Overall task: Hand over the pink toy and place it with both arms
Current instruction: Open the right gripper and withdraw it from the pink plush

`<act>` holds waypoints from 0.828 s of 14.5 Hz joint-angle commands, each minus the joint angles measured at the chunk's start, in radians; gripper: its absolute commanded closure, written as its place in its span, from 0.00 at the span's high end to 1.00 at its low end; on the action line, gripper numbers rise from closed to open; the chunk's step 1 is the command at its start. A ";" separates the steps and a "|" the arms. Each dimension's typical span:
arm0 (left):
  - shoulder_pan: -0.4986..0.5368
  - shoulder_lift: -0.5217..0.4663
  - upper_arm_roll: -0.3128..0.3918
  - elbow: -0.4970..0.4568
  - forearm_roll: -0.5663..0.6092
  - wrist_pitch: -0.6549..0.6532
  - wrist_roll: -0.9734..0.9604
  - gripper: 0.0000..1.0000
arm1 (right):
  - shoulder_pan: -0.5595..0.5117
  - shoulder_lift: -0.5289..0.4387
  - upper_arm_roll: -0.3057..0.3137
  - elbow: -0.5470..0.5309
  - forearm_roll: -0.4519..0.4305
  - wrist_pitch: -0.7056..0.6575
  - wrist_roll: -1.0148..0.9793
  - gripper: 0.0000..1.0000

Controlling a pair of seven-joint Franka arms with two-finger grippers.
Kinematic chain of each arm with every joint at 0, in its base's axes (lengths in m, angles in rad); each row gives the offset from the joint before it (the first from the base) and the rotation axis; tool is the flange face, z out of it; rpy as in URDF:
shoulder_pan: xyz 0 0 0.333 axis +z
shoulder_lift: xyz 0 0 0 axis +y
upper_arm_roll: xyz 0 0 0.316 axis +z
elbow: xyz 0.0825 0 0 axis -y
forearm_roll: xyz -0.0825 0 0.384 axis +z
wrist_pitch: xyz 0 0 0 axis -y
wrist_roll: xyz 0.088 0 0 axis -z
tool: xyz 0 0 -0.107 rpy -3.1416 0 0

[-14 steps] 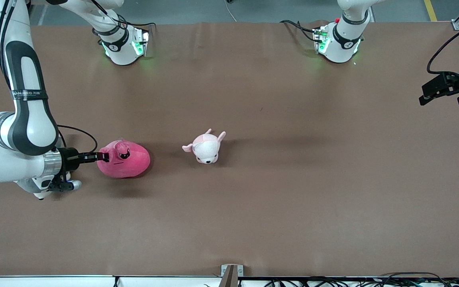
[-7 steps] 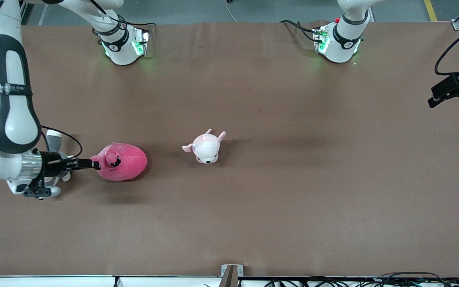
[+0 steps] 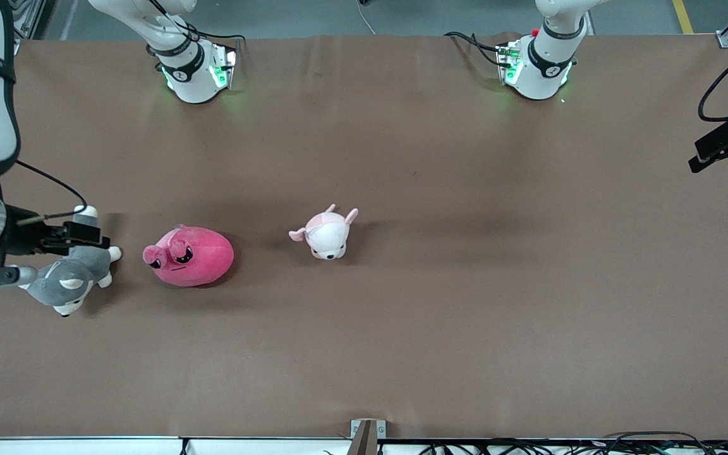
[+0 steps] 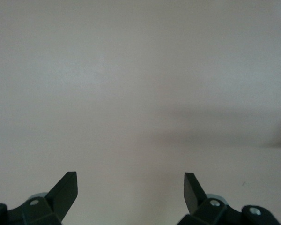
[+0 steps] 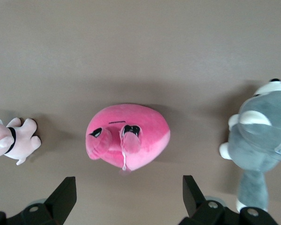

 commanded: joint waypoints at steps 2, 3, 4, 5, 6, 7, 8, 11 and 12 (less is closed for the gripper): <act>0.029 0.013 -0.002 0.000 -0.009 0.008 0.008 1.00 | 0.004 -0.137 0.013 -0.023 -0.070 -0.079 0.132 1.00; 0.029 0.013 -0.002 0.002 -0.009 0.008 0.008 1.00 | 0.015 -0.151 0.015 -0.020 -0.101 -0.110 0.167 1.00; 0.028 0.013 -0.004 0.002 -0.009 0.008 0.008 1.00 | 0.021 -0.162 0.012 -0.011 -0.115 -0.139 0.184 1.00; 0.026 0.013 -0.004 0.002 -0.009 0.008 0.008 1.00 | 0.018 -0.171 0.010 0.000 -0.118 -0.145 0.183 1.00; 0.026 0.013 -0.004 0.002 -0.009 0.008 0.008 1.00 | 0.012 -0.175 0.007 0.012 -0.118 -0.144 0.177 1.00; 0.024 0.015 -0.004 0.002 -0.009 0.008 0.008 1.00 | 0.010 -0.180 0.006 0.014 -0.120 -0.145 0.177 1.00; 0.018 0.015 -0.004 0.002 -0.009 0.008 0.008 1.00 | 0.007 -0.183 0.007 0.015 -0.118 -0.148 0.177 1.00; -0.006 0.010 -0.001 0.002 -0.008 0.008 0.004 1.00 | -0.005 -0.180 0.012 0.032 -0.133 -0.145 0.180 1.00; -0.018 0.009 0.010 0.002 -0.006 0.008 0.003 1.00 | -0.029 -0.180 0.018 0.038 -0.147 -0.138 0.177 1.00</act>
